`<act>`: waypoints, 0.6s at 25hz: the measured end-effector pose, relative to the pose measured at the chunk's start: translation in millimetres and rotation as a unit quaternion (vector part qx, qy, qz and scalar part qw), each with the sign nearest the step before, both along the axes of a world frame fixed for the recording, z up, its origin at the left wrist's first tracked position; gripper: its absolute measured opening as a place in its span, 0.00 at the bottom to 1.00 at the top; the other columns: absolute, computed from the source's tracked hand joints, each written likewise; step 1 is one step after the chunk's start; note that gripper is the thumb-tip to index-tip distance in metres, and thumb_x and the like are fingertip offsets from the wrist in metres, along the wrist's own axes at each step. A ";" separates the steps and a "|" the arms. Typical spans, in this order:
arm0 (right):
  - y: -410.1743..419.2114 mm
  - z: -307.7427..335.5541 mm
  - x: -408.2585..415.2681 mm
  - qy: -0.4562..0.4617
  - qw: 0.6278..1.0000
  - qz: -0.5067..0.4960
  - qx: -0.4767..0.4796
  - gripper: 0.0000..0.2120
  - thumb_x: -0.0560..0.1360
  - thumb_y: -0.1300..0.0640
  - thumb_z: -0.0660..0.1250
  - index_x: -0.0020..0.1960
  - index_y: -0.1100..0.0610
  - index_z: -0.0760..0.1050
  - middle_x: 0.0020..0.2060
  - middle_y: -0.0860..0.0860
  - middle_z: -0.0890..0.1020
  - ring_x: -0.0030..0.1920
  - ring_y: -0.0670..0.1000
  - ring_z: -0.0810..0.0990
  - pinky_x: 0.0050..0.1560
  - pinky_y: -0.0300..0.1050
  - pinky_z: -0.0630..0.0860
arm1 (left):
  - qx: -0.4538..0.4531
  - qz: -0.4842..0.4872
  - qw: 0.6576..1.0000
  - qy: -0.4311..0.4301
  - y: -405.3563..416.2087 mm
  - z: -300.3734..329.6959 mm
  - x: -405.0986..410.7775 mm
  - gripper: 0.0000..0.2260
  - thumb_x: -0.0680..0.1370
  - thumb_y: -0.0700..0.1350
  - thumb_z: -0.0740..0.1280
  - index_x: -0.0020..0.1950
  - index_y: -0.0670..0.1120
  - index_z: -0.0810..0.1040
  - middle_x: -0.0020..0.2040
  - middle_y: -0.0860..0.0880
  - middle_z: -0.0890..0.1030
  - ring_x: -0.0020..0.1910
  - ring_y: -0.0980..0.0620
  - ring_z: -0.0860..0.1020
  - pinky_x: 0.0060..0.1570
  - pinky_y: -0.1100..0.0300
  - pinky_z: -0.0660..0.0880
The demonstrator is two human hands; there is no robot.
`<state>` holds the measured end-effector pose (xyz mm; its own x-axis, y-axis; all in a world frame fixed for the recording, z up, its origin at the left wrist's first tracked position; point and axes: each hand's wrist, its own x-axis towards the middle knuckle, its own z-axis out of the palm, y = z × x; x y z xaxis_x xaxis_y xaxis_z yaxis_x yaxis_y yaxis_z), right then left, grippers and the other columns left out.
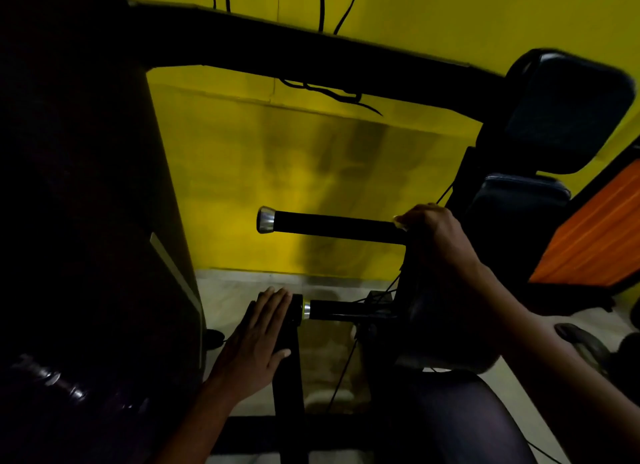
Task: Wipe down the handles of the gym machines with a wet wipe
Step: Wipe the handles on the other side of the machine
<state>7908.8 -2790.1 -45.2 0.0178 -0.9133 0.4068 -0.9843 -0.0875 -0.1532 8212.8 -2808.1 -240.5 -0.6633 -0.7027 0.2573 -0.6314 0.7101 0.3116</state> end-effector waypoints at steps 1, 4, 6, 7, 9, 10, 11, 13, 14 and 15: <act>3.6 -0.5 -5.6 -0.008 1.000 -0.011 -0.002 0.08 0.70 0.71 0.68 0.48 0.64 0.82 0.42 0.60 0.83 0.42 0.59 0.81 0.40 0.55 0.79 | 0.001 0.002 1.000 -0.003 0.2 0.5 -0.1 0.44 0.72 0.55 0.70 0.78 0.47 0.46 0.79 0.50 0.47 0.77 0.50 0.46 0.71 0.59 0.48; 6.4 -4.4 -14.0 0.008 0.998 -0.049 0.028 0.04 0.70 0.70 0.69 0.41 0.63 0.81 0.36 0.58 0.82 0.36 0.56 0.81 0.35 0.53 0.79 | 0.004 0.000 1.000 -0.001 1.2 0.9 -0.2 0.43 0.73 0.54 0.69 0.78 0.46 0.46 0.79 0.50 0.47 0.78 0.49 0.46 0.72 0.57 0.48; -1.7 -3.9 -17.9 0.012 0.992 -0.101 0.071 0.07 0.70 0.68 0.69 0.35 0.61 0.76 0.32 0.57 0.79 0.32 0.56 0.79 0.32 0.53 0.78 | 0.003 0.001 1.000 0.002 1.5 1.5 0.0 0.43 0.73 0.54 0.69 0.78 0.46 0.46 0.79 0.50 0.47 0.78 0.49 0.45 0.72 0.55 0.48; -9.0 -2.9 -21.0 0.009 0.988 -0.122 0.093 0.08 0.71 0.68 0.69 0.34 0.61 0.75 0.32 0.58 0.79 0.33 0.58 0.79 0.32 0.53 0.77 | 0.000 0.002 1.000 -0.001 1.6 1.6 -0.2 0.43 0.73 0.54 0.69 0.78 0.46 0.46 0.79 0.50 0.47 0.78 0.49 0.45 0.72 0.55 0.48; -22.1 2.7 -20.8 0.003 0.984 -0.121 0.128 0.03 0.72 0.68 0.68 0.40 0.64 0.78 0.38 0.62 0.81 0.39 0.60 0.81 0.38 0.50 0.78 | -0.002 0.003 1.000 -0.004 1.8 1.0 -1.0 0.44 0.72 0.54 0.69 0.78 0.46 0.45 0.79 0.50 0.47 0.77 0.49 0.45 0.72 0.55 0.48; -26.9 6.6 -17.4 -0.002 0.985 -0.099 0.139 0.03 0.72 0.68 0.67 0.44 0.65 0.79 0.42 0.62 0.82 0.43 0.59 0.82 0.41 0.45 0.77 | 0.000 0.001 1.000 -0.002 1.4 0.5 -1.3 0.44 0.72 0.54 0.70 0.78 0.46 0.45 0.79 0.50 0.47 0.77 0.49 0.45 0.72 0.55 0.48; -29.9 9.9 -13.3 0.000 0.988 -0.066 0.142 0.05 0.72 0.69 0.67 0.47 0.66 0.80 0.45 0.61 0.82 0.46 0.57 0.82 0.41 0.36 0.74 | 0.002 -0.001 1.000 -0.001 1.4 0.8 -1.3 0.45 0.72 0.53 0.70 0.78 0.46 0.45 0.79 0.50 0.47 0.77 0.49 0.46 0.72 0.54 0.48; -25.6 19.4 -6.8 0.000 0.990 0.000 0.138 0.07 0.72 0.69 0.67 0.49 0.65 0.81 0.47 0.58 0.83 0.48 0.50 0.80 0.44 0.28 0.69 | 0.004 -0.004 1.000 -0.001 1.5 1.6 -0.9 0.44 0.72 0.53 0.70 0.78 0.46 0.46 0.79 0.49 0.48 0.77 0.49 0.46 0.72 0.54 0.49; -19.8 23.1 -5.3 -0.010 0.992 0.017 0.126 0.08 0.72 0.70 0.67 0.49 0.65 0.81 0.47 0.57 0.83 0.48 0.50 0.80 0.47 0.31 0.70 | 0.005 -0.005 1.000 -0.003 1.9 1.5 -0.7 0.44 0.72 0.54 0.70 0.78 0.46 0.45 0.79 0.50 0.47 0.77 0.49 0.46 0.72 0.53 0.50; -14.7 25.6 -6.6 -0.020 0.993 0.026 0.111 0.08 0.72 0.70 0.68 0.50 0.66 0.81 0.47 0.58 0.83 0.49 0.51 0.81 0.49 0.36 0.71 | 0.006 -0.005 1.000 -0.004 2.1 1.7 -0.3 0.44 0.73 0.54 0.69 0.78 0.47 0.45 0.79 0.50 0.46 0.78 0.49 0.45 0.72 0.54 0.49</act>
